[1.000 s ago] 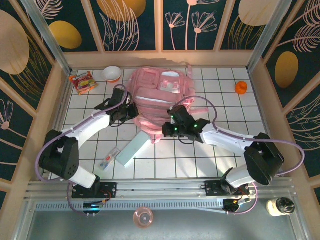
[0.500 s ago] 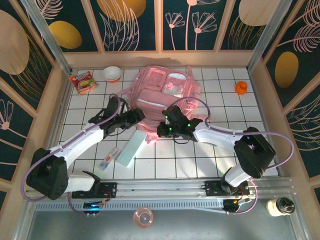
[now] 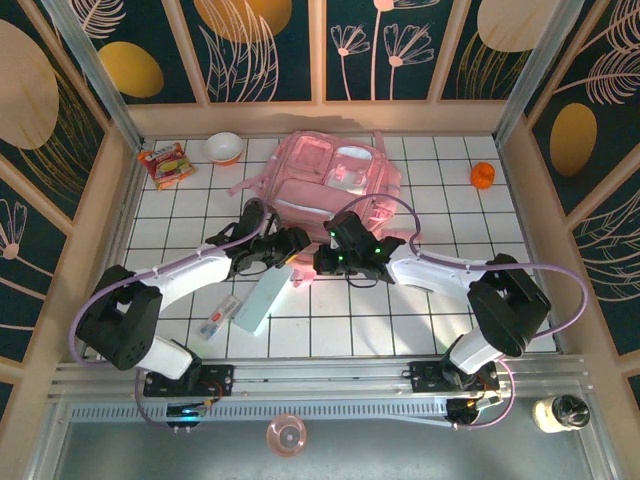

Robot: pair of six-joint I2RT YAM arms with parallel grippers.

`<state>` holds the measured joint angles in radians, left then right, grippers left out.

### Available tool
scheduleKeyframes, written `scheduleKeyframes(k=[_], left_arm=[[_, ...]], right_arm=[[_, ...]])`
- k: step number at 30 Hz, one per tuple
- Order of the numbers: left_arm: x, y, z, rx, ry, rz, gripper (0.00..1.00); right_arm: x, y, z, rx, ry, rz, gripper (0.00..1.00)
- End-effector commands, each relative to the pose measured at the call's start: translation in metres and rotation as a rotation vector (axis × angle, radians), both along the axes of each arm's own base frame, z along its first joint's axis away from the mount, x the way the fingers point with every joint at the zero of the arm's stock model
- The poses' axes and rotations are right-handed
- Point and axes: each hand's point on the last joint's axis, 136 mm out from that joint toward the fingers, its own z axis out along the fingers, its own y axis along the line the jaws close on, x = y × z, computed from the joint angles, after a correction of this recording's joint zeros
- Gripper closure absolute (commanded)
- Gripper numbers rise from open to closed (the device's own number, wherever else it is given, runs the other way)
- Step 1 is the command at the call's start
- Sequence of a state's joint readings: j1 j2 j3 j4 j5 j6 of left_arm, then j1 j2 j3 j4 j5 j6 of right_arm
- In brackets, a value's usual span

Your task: Pack books, pencil case, and school supplies into a backpack

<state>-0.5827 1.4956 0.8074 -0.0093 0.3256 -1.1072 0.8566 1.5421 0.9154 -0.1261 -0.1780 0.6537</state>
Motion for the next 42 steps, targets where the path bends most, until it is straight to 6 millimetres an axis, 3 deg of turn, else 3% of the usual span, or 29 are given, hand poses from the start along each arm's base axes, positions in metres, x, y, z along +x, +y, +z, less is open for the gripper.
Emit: scheduleKeyframes(k=[1,3,9,16,21,34,38,42], left_arm=[[0.003,-0.005,-0.002,-0.028,0.019,0.029,0.54],[0.004,-0.005,-0.002,-0.03,0.019,0.035,0.57],[0.003,0.002,0.002,0.005,-0.008,0.035,1.0],[0.003,0.025,0.012,0.075,-0.057,0.056,1.0],[0.007,0.029,0.025,0.057,-0.081,0.053,1.0],[0.003,0.028,0.067,0.006,-0.132,0.008,1.0],[-0.002,0.037,0.059,0.036,-0.123,0.013,1.0],[-0.008,0.039,0.053,0.01,-0.102,0.027,1.0]], right_arm=[[-0.002,0.021,0.03,0.089,-0.055,0.06,1.0],[-0.002,0.018,0.028,0.075,-0.056,0.054,1.0],[0.003,-0.005,0.017,0.002,-0.049,0.017,1.0],[0.027,-0.075,0.003,-0.115,-0.032,-0.102,1.0],[0.044,-0.122,-0.01,-0.188,-0.024,-0.159,1.0],[0.132,-0.235,-0.04,-0.24,-0.018,-0.391,1.0],[0.153,-0.25,-0.044,-0.208,-0.032,-0.417,1.0],[0.157,-0.245,-0.037,-0.165,-0.045,-0.391,1.0]])
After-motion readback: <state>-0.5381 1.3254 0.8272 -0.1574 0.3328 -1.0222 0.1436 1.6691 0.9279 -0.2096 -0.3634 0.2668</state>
